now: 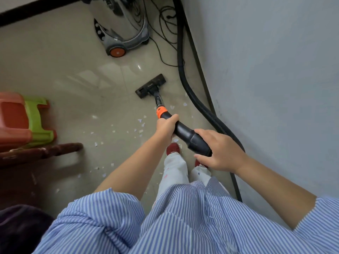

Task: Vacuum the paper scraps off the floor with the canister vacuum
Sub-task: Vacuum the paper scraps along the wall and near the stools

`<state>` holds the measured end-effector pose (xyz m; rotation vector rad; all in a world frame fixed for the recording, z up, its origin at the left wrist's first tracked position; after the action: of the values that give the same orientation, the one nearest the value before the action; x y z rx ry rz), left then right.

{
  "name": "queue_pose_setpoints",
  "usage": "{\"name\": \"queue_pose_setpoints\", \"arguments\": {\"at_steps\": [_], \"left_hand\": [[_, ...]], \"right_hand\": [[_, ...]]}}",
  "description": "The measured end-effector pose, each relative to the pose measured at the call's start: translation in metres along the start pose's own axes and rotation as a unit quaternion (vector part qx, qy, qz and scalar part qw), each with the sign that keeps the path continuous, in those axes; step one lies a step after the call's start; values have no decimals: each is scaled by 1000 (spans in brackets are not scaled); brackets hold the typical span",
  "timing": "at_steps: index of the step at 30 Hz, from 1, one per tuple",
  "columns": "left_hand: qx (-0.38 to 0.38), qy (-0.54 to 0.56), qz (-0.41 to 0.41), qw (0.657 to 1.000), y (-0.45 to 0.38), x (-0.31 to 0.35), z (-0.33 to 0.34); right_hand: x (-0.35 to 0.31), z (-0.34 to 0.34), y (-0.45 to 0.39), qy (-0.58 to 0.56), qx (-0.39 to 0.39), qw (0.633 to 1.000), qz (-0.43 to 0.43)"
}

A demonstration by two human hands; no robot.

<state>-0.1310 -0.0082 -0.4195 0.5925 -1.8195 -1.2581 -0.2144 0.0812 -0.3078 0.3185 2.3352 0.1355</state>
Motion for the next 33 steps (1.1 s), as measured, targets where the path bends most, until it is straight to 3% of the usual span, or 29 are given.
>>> {"name": "queue_pose_setpoints", "arguments": {"at_steps": [15,21,33], "left_hand": [[5,49,-4,999,44,-98,-12],[-22,83,6,996,51,-145,6],[-26,112,20,993,73,-170,40]], "right_hand": [[-15,35,76,14,-78,996,-35],[-11,48,118,43,-79,994,-57],[-5,27,165,33,-64,994,-83]]}}
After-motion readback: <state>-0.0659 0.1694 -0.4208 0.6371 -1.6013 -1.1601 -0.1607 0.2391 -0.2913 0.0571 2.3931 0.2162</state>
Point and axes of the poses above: each hand's wrist, its own y-axis away from the middle knuckle, its own z-axis out of the palm, x = y × z, the point moved 10 cm from there along -y, towards the middle knuckle, and after that the axes turned 5 degrees about -y, right-handed, at the moved point
